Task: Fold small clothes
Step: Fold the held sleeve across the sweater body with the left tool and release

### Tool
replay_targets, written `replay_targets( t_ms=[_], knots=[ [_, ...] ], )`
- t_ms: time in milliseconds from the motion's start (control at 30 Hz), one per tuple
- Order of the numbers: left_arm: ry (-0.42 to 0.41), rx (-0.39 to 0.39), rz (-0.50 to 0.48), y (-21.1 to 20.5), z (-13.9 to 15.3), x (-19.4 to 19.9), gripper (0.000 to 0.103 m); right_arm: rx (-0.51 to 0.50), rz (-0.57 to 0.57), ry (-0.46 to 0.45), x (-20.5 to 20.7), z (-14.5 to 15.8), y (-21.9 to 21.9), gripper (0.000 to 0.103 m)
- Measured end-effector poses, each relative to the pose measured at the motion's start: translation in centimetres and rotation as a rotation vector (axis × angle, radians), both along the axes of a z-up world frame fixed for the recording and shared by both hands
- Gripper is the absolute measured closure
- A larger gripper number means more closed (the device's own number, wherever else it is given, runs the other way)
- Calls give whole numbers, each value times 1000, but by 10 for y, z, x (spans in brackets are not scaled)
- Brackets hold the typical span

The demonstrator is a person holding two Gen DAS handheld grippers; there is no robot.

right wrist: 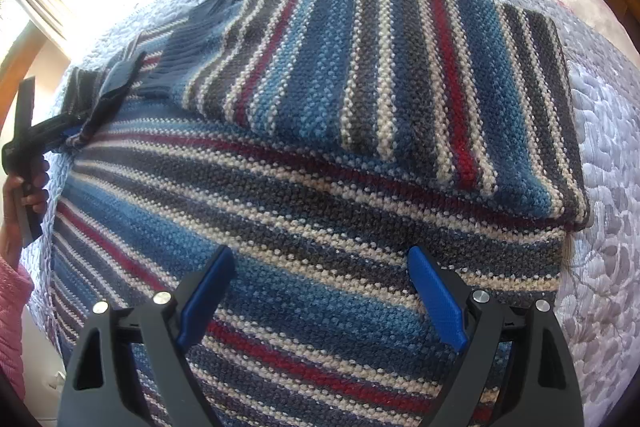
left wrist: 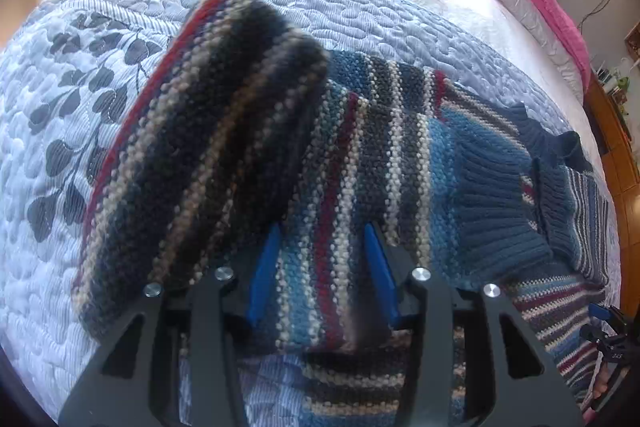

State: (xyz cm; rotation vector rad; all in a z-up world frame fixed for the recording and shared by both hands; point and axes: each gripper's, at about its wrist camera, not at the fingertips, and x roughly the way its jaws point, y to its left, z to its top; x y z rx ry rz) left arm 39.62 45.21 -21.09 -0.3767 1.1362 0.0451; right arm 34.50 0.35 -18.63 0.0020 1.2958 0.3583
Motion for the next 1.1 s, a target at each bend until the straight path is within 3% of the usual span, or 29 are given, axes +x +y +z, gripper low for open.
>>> replay_targets(
  t_ms=[167,267,433,533,667,900,933,1067,1100],
  knots=[
    [-12,54,-15,-7,7,0,59,-7,6,4,8,10,12,14],
    [-36,65,-12,-7,25,-10,55,26,38,5,15,21,33,15],
    [-56,209,-6,7,47,-18,46,57,133,27,43,30,97,16],
    [-10,186,11,27,40,-16,51,120,164,62,65,33,137,18],
    [-43,76,43,46,42,-24,52,173,199,98,91,35,186,20],
    [-97,66,54,53,57,-40,48,141,181,127,120,9,235,37],
    [-103,75,58,54,59,-41,48,168,179,137,121,7,237,48],
    [-115,89,86,64,62,-50,46,230,199,197,122,-4,251,59],
    [-116,90,91,66,63,-51,46,226,206,198,120,-6,255,72]
  ],
)
